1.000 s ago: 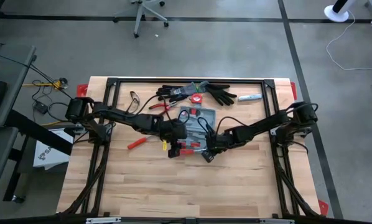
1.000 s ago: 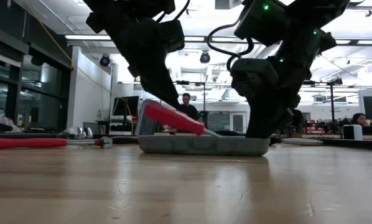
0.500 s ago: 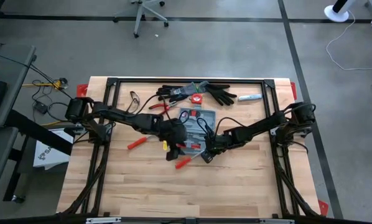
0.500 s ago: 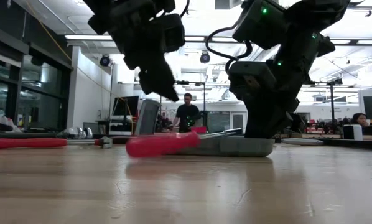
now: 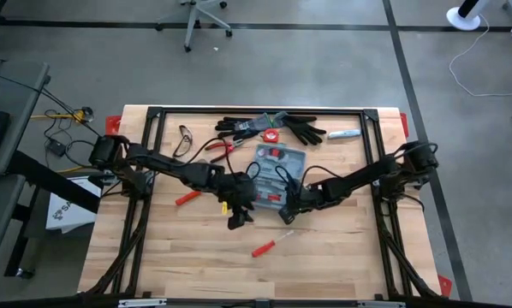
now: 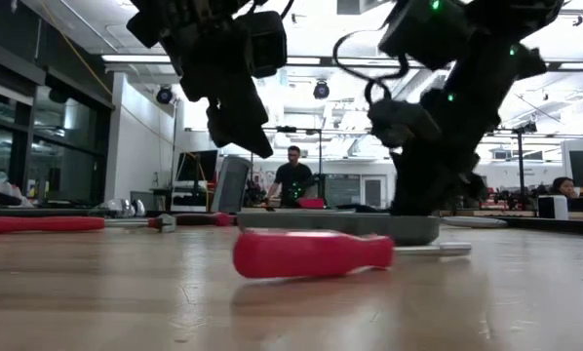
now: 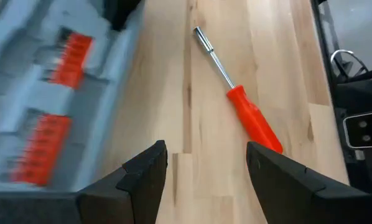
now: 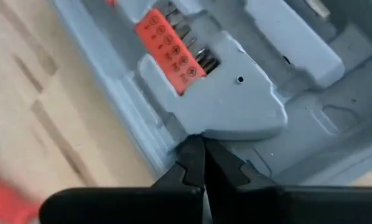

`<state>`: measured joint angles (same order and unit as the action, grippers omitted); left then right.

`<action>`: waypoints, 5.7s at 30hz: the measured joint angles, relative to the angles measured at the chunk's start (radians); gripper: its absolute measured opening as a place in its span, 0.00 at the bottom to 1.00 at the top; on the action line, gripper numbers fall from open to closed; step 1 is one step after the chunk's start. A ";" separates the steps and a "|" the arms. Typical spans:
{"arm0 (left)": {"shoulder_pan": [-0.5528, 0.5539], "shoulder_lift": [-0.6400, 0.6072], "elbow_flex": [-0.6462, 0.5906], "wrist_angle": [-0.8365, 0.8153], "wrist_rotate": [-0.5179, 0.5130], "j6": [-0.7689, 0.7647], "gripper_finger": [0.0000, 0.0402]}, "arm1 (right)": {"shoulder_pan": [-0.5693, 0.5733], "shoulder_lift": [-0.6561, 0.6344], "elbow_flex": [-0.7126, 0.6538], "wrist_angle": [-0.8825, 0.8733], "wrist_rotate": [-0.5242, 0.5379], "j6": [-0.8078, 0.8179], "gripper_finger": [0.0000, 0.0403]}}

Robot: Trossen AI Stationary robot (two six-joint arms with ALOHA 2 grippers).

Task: Prefit tool cases
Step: Remove the orange screwdriver from the gray tool box, then remove the transparent flathead screwdriver from the gray tool box

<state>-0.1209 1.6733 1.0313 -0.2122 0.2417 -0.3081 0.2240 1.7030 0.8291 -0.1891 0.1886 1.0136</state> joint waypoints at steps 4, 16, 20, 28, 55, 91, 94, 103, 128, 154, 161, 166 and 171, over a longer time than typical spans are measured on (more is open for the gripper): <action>-0.008 0.000 0.000 0.022 0.000 0.001 0.52 | 0.026 -0.058 0.003 -0.013 0.011 -0.008 0.00; 0.006 -0.038 0.000 -0.090 -0.045 -0.055 0.49 | 0.216 -0.096 0.005 -0.008 -0.205 -0.047 0.00; 0.008 -0.123 0.000 -0.173 -0.128 -0.024 0.42 | 0.246 -0.051 0.005 0.018 -0.263 -0.045 0.00; 0.043 -0.286 0.000 -0.257 -0.190 -0.032 0.33 | 0.240 0.072 0.006 0.168 -0.384 -0.114 0.00; 0.009 -0.341 -0.005 -0.264 -0.303 -0.112 0.33 | -0.049 0.321 0.495 -0.114 -0.311 -0.525 0.00; 0.002 0.002 -0.121 -0.584 -0.326 -0.153 0.33 | -0.192 -0.044 0.092 -0.018 -0.161 -0.333 0.00; 0.009 -0.043 -0.123 -0.581 -0.353 -0.160 0.33 | -0.203 -0.044 0.092 -0.019 -0.142 -0.337 0.00; 0.042 -0.248 -0.121 -0.377 -0.409 -0.178 0.33 | -0.279 0.014 0.090 -0.023 -0.152 -0.340 0.00; 0.096 -0.109 -0.120 0.063 -0.226 -0.072 0.33 | -0.082 -0.106 0.089 -0.150 -0.003 -0.167 0.00; 0.158 -0.057 0.005 -0.039 -0.235 0.517 0.33 | -0.146 0.091 0.093 -0.091 -0.129 -0.226 0.00; 0.191 -0.057 0.009 -0.057 -0.200 0.665 0.34 | -0.146 0.092 0.092 -0.090 -0.135 -0.226 0.00; 0.214 -0.005 0.043 -0.077 -0.137 0.672 0.40 | -0.146 0.093 0.091 -0.083 -0.140 -0.213 0.00; 0.213 0.114 0.142 -0.108 -0.101 0.696 0.45 | -0.146 0.094 0.090 -0.074 -0.146 -0.209 0.00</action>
<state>0.0921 1.7875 1.1738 -0.3201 0.1408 0.3880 0.0780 1.7969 0.9195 -0.2630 0.0422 0.8043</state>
